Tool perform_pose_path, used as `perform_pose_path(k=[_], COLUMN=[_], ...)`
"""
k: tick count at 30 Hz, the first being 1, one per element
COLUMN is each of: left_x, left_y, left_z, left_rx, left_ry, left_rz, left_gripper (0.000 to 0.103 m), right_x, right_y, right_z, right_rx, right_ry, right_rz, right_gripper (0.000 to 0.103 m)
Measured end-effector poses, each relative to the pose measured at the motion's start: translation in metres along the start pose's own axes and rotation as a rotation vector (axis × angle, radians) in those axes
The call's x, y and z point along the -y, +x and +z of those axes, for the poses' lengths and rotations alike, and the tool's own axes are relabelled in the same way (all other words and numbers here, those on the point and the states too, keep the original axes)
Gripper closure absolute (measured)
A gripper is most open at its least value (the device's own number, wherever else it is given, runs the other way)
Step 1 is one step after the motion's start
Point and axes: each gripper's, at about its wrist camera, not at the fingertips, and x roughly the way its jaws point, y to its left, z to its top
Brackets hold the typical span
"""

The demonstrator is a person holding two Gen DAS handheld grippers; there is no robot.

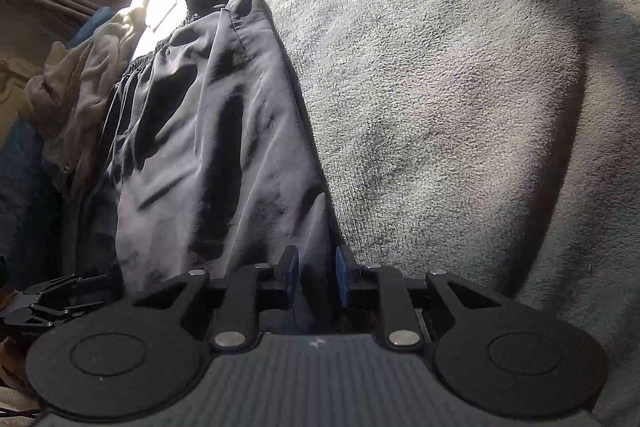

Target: Fold clothes

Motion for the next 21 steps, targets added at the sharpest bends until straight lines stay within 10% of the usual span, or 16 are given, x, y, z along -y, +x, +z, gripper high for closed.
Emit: perform_pose_path(k=[6,17,21], left_x=[-0.023,-0.021,-0.018], left_y=[0.014,0.041,0.047], left_z=[-0.023,-0.035,-0.036], left_rx=[-0.162,-0.176,-0.169], left_ry=[-0.132,-0.155,-0.136], left_rz=[-0.140,-0.188,-0.178], left_gripper=[0.030,0.051,0.094], right_x=[0.000,0.007,-0.004], right_y=[0.008,0.006,0.006], right_z=[-0.018,-0.020,-0.021], right_rx=[-0.098,-0.099,-0.091], right_ry=[-0.034,-0.043,-0.082], right_rz=[0.088,0.046,0.041], right_gripper=[0.081,0.086,0.102])
